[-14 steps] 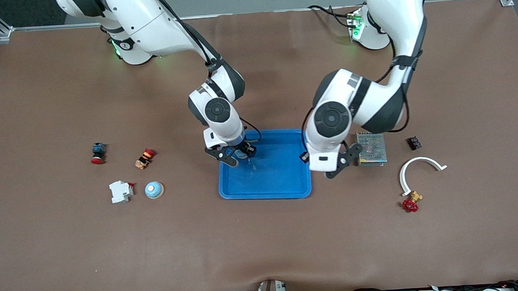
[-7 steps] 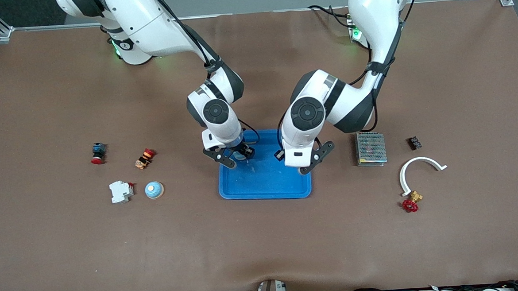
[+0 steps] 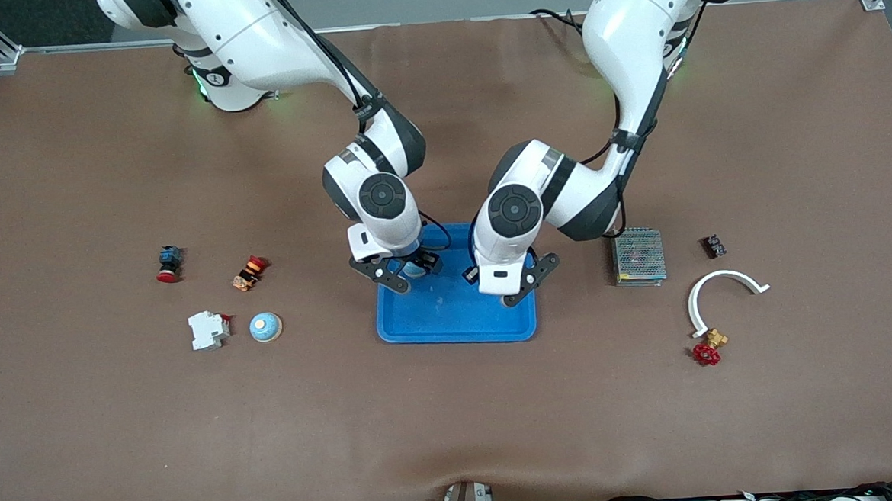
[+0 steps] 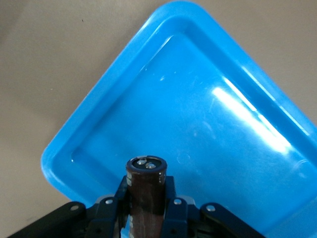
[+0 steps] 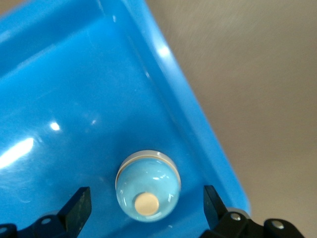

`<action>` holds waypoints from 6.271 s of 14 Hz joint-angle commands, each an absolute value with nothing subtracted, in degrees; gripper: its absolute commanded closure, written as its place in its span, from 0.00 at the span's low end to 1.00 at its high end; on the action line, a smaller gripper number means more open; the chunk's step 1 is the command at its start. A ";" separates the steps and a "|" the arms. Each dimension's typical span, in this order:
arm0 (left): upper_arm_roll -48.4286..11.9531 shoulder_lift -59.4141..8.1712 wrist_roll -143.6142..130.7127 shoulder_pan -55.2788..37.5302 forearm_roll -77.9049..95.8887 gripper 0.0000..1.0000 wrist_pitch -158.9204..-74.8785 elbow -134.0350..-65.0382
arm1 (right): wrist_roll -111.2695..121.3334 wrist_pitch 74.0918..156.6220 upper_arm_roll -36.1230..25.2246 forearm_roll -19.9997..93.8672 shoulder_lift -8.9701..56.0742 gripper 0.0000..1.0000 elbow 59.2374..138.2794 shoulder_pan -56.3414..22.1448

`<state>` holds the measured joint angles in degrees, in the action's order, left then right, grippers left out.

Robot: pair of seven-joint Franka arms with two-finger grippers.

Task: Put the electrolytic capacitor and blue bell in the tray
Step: 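Lower both items into the tray and open both grippers, then move the right gripper to the second bell while the left gripper withdraws, then grasp the bell with the right gripper while the left gripper reaches the capacitor, then carry the bell with the right gripper while the left gripper grasps the capacitor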

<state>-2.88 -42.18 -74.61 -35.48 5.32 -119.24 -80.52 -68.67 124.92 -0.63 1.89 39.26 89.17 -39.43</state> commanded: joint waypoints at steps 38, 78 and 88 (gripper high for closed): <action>-1.59 -27.09 -71.03 -29.38 2.38 0.12 -112.96 -90.62 | -23.12 149.76 -1.23 -4.66 35.33 0.00 109.07 -10.90; -2.02 -18.80 -13.10 7.65 -3.96 0.00 -141.85 -127.00 | -41.27 132.29 6.50 -3.87 32.43 1.00 99.33 -15.29; -1.85 -23.11 -13.10 8.61 -3.87 0.00 -145.37 -126.65 | -67.48 130.96 6.15 -4.75 43.58 1.00 84.04 -28.03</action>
